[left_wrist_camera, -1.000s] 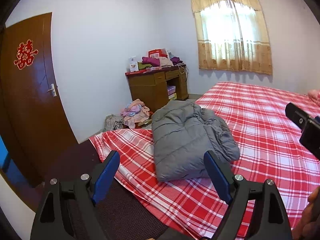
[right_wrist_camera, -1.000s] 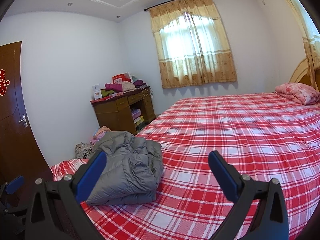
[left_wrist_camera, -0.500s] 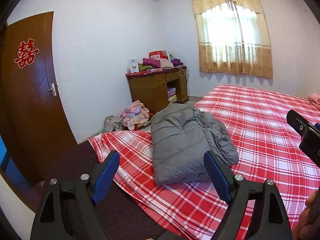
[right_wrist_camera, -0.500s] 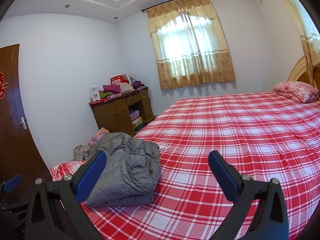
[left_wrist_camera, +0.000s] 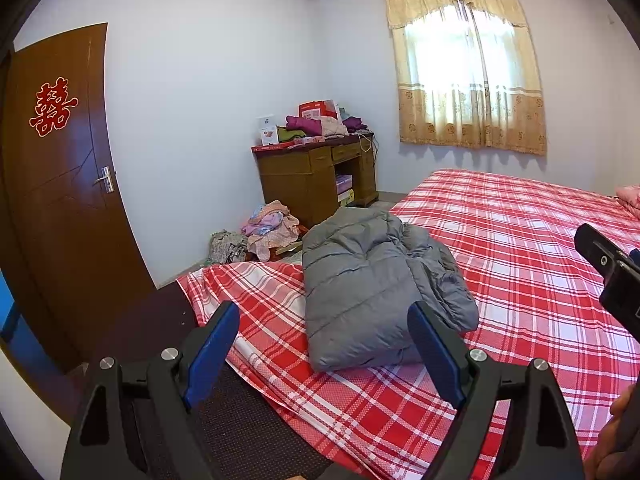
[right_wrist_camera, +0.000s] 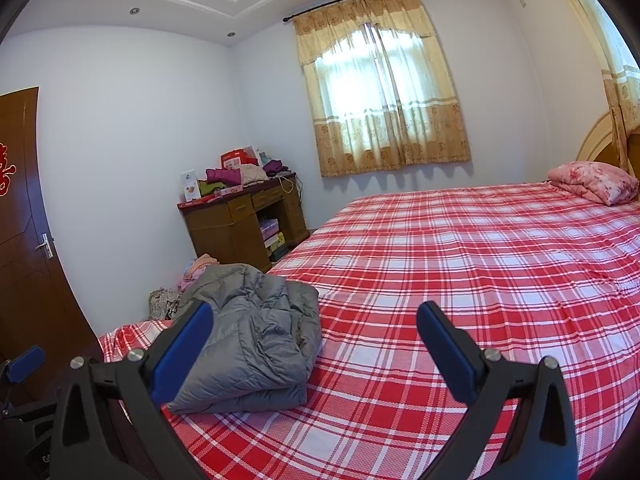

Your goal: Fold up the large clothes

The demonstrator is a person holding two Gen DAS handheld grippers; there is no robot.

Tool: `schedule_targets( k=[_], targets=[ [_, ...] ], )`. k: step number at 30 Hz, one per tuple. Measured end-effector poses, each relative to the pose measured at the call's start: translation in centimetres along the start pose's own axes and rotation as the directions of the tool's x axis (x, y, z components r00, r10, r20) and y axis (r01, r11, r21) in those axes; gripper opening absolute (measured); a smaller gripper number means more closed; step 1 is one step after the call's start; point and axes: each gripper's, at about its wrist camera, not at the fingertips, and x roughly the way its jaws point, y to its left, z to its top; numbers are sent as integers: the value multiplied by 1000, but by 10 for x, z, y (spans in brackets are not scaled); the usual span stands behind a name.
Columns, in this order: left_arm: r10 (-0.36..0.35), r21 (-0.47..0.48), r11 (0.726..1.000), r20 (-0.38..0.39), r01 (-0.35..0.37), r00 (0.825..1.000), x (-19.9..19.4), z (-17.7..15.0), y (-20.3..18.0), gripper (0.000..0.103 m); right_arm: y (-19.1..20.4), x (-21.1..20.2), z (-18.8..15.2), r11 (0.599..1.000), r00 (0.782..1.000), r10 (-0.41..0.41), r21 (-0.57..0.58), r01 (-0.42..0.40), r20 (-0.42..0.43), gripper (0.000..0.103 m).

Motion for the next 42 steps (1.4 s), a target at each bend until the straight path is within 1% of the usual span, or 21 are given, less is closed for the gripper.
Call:
schedule_targets(
  k=[6,10,12,15,20,23,25,31,33,36,42],
  targets=[
    [4,3,1000,23,-4,1000,0,5,1,86,-2,0,1,1000,1000,1,-4,-1,4,103],
    [42,16,999,64,-43,997,-2,10,-2,87,-5,1,0,1000,1000,-2,-1,2,9,103],
    [50,30,998,77,-52,996,0,12,-3,87,-5,1,0,1000,1000,-3,-2,3,7,103],
    [42,37,998,78,-45,996,4,17,-4,87,-7,1,-1,1000,1000,-6,1,6,7,103],
    [23,4,1000,89,-24,996,5,21,0,87,-12,3,-1,1000,1000,-20,7,19,4,103],
    [26,7,1000,94,-27,995,7,22,0,87,-16,6,-1,999,1000,-30,15,30,1,103],
    [30,13,999,90,-32,995,10,23,1,87,-20,9,-2,999,999,-36,26,36,-4,103],
    [11,-21,1000,58,-9,998,24,28,5,87,-22,14,-4,998,999,-49,27,50,-11,103],
    [18,-20,1000,55,-17,998,28,30,6,87,-23,16,-5,998,998,-56,25,56,-9,103],
    [12,-24,1000,63,-10,998,33,31,7,87,-24,20,-6,998,998,-63,22,64,-13,103],
    [37,-18,999,47,-36,998,50,34,9,87,-29,32,-9,996,996,-74,36,76,-46,103]
  ],
)
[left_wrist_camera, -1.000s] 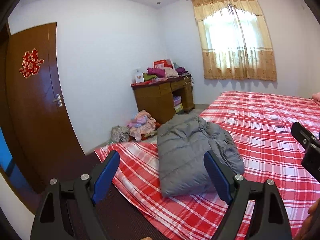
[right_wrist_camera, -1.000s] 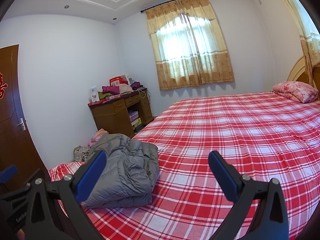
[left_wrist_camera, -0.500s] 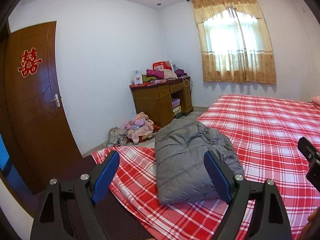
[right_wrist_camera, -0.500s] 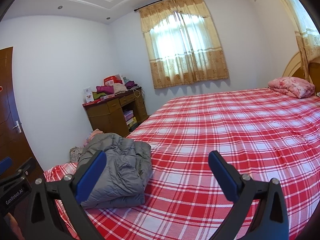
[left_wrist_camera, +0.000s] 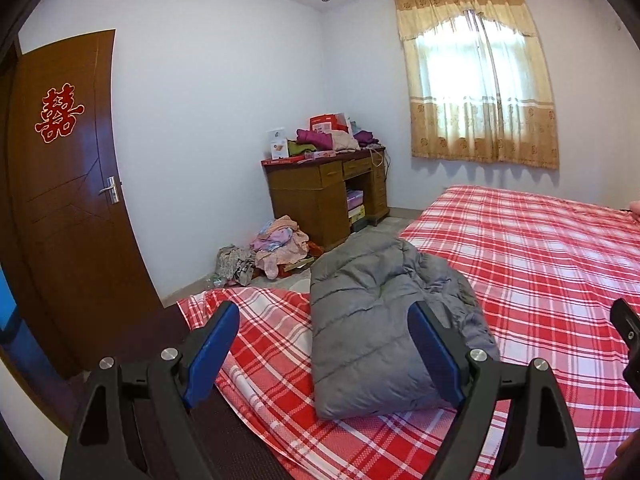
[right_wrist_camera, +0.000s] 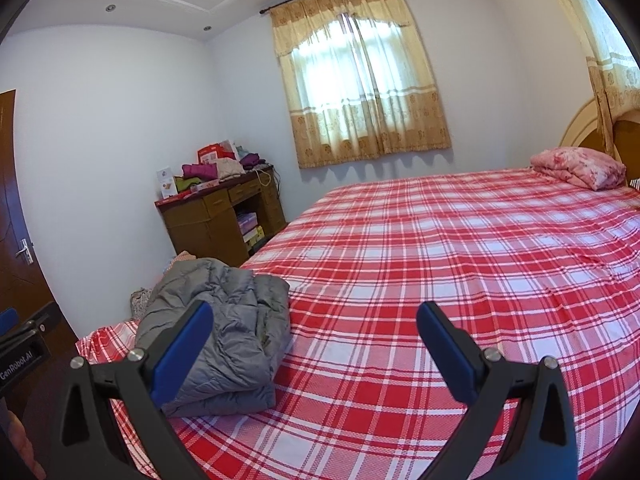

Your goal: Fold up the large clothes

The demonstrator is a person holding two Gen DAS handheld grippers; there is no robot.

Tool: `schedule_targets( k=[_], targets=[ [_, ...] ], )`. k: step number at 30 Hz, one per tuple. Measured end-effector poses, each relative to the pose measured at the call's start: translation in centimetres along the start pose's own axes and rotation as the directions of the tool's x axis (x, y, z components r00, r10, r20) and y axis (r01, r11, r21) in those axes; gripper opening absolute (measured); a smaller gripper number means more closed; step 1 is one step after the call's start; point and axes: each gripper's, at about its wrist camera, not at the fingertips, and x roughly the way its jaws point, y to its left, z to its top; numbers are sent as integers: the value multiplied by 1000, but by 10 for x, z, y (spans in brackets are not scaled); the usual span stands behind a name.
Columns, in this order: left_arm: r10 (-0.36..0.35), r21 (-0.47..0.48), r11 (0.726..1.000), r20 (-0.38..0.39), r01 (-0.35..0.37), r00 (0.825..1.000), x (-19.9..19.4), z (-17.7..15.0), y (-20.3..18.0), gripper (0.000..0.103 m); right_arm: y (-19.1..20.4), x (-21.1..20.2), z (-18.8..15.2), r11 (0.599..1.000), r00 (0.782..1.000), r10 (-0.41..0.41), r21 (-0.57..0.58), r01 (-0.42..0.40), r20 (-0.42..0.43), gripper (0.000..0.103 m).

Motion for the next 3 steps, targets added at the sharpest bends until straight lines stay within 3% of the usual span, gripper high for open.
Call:
schedule_targets(
  k=[3],
  targets=[
    [3,4,1000,-23,-3,1000,13,0,2,87,-3,6,-1,1000,1000,-14,3,14,-9,103]
  ],
)
